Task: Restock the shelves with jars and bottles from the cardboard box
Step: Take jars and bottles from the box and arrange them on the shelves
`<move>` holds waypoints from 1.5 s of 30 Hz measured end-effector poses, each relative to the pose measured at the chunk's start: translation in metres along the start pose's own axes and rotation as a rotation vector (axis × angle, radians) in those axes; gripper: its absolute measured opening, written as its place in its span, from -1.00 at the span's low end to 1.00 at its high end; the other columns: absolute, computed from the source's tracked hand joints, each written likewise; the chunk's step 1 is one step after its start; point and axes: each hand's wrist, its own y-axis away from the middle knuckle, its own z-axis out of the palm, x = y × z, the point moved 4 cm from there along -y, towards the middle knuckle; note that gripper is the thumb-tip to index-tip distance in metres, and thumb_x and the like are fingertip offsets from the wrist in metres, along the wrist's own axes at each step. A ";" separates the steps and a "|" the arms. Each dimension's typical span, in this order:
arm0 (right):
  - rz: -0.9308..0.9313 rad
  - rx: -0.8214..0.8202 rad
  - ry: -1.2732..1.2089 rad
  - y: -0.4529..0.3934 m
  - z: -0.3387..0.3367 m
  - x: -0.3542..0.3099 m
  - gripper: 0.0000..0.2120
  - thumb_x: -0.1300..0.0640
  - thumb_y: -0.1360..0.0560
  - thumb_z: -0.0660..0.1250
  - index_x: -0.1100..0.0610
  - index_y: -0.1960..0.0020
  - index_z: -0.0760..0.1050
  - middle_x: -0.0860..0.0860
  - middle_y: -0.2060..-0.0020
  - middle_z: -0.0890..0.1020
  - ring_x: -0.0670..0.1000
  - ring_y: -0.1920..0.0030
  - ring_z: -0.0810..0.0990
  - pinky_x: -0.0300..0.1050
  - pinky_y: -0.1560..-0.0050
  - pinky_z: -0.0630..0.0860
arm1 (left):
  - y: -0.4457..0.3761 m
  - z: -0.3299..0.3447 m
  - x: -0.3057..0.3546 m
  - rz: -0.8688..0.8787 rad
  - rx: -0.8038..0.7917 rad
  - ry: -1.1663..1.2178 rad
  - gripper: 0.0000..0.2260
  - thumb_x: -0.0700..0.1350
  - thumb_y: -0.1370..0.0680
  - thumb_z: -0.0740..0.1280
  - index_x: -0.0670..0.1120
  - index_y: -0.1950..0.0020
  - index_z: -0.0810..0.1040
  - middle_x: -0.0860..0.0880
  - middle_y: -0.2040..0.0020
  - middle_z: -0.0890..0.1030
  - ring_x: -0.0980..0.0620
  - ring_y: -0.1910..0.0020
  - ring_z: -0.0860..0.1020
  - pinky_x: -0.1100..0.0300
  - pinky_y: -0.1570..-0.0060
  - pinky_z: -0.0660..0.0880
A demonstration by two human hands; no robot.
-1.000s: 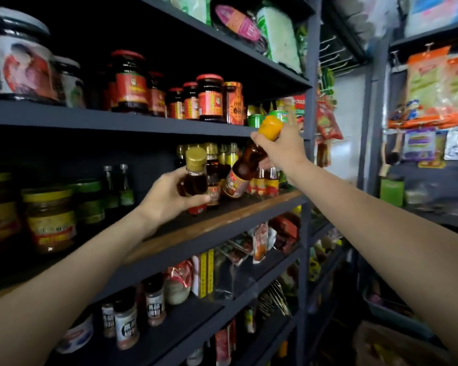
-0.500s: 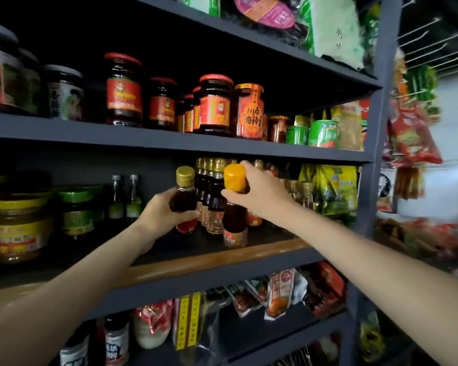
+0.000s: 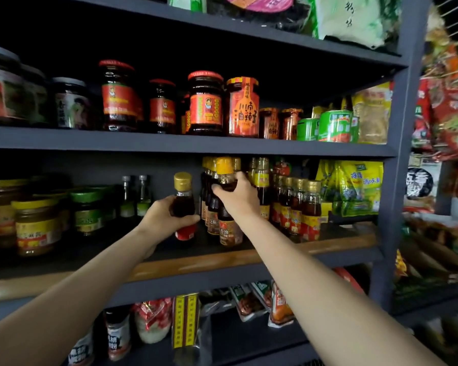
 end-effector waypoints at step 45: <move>0.144 -0.310 0.027 -0.024 -0.043 0.057 -0.32 0.11 -0.39 0.48 0.25 -0.39 0.24 0.14 -0.30 0.38 0.06 -0.05 0.48 -0.04 0.01 0.60 | -0.009 0.030 0.000 -0.032 -0.045 0.012 -0.59 -0.16 -0.41 0.46 -0.11 -0.23 0.48 0.03 -0.02 0.56 0.04 -0.12 0.50 0.14 -0.18 0.43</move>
